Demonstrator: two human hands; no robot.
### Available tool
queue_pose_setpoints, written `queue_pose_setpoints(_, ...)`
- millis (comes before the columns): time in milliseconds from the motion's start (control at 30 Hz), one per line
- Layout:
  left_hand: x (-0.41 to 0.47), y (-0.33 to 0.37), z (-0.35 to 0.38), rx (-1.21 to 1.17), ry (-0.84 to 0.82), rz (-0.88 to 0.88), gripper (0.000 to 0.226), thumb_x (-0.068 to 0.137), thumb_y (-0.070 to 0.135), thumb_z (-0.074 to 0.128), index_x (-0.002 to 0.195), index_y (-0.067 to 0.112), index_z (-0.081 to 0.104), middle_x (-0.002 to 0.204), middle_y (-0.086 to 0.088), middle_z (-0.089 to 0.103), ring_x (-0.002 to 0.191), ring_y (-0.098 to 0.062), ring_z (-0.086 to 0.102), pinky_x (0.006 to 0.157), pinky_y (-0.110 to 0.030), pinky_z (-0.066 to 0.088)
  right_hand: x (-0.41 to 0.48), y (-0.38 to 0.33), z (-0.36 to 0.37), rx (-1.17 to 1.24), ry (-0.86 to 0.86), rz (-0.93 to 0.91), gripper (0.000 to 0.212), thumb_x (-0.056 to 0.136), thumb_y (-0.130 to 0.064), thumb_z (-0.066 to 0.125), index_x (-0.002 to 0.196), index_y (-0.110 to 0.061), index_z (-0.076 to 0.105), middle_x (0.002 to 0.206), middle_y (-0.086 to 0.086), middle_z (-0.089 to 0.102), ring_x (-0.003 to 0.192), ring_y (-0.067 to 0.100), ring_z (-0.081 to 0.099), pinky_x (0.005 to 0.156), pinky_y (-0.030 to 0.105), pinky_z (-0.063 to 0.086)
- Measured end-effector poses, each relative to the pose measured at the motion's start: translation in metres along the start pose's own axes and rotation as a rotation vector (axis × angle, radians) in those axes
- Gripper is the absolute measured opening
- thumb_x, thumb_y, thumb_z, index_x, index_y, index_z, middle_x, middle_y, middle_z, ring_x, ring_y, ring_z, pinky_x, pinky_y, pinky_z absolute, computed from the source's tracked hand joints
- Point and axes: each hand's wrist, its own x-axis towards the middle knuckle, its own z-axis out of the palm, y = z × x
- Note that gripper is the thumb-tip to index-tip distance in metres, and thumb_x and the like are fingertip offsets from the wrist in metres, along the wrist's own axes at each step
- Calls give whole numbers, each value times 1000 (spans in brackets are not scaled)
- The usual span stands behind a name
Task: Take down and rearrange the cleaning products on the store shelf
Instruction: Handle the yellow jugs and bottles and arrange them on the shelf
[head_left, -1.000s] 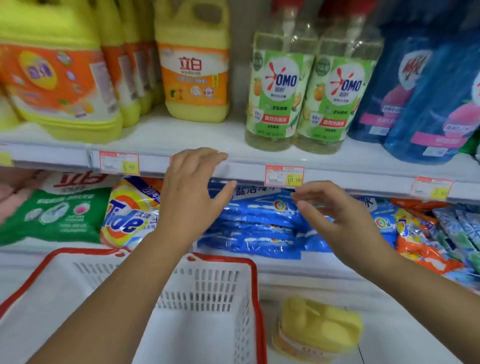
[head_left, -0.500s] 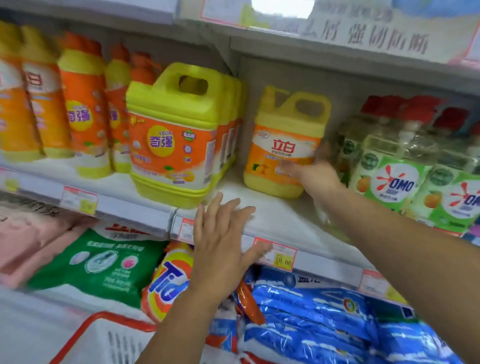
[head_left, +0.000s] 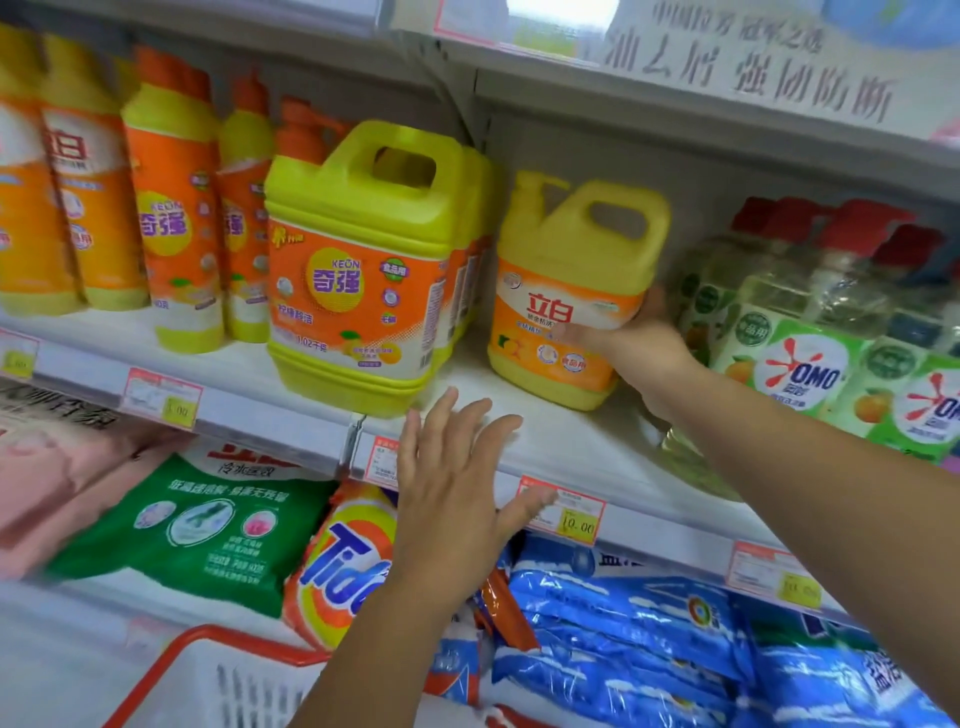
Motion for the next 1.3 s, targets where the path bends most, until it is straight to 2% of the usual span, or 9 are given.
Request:
queue_pose_setpoints(267,5,13,-21,-170,-90,-122,85,81,80,38,151,33,26,159,10,24,148,-4,-4,119,-30,-16,-78,-20,-25,13,-15,-179,82,57,-18,95,122,-26,46,110,-13,65,97,-3,65,78,20,56)
queue_pose_setpoints(400,7,30,-53,-512,-135,-290,106,72,67,60,154,39,0,162,17,1,145,4,0,117,-29,10,-118,-38,-59,55,-114,-206,82,52,-22,94,122,-25,51,110,-11,70,97,-4,67,76,13,54)
queue_pose_setpoints(500,1,44,-71,-818,-278,-354,113,67,48,79,154,44,7,159,14,26,140,-3,36,113,-31,36,-145,-48,-91,99,-151,-202,84,49,-21,91,124,-17,54,104,-11,73,94,-3,69,72,10,53)
queue_pose_setpoints(633,-14,71,-71,-1131,-525,-415,88,69,2,83,139,32,39,114,19,70,104,0,66,77,-15,53,-173,-42,-136,142,-276,-106,81,53,-15,87,127,-13,56,106,-6,76,95,9,73,71,16,56)
queue_pose_setpoints(800,-56,105,-51,-1348,-811,-549,87,56,9,84,131,33,46,120,-4,70,109,-28,68,82,-40,59,-211,0,-177,139,-291,55,98,48,-16,88,132,-32,41,107,-15,73,97,4,71,70,19,57)
queue_pose_setpoints(933,-88,134,-26,-1324,-810,-671,86,54,3,86,128,30,51,116,-7,72,103,-29,70,76,-38,60,-236,38,-205,-94,-222,79,107,44,-43,94,132,-53,33,121,-11,54,103,3,65,83,25,55)
queue_pose_setpoints(1067,-99,148,-13,-1331,-906,-709,91,56,0,89,133,27,50,121,-8,70,109,-29,68,83,-39,59,-243,55,-234,69,-283,131,118,66,4,87,150,-45,19,118,-8,67,95,11,73,75,27,59)
queue_pose_setpoints(1167,-101,149,-11,-1316,-994,-668,95,54,14,93,136,33,49,126,-4,67,115,-25,65,91,-36,56,-241,60,-262,165,-387,205,108,75,-29,86,145,-64,11,125,-9,68,111,14,68,92,36,52)
queue_pose_setpoints(1300,-104,155,-8,-1275,-1048,-619,102,50,24,96,138,34,46,127,-1,67,116,-21,65,90,-32,56,-243,65,-282,188,-441,274,94,56,-86,67,139,-63,30,125,-4,69,110,22,68,95,38,50)
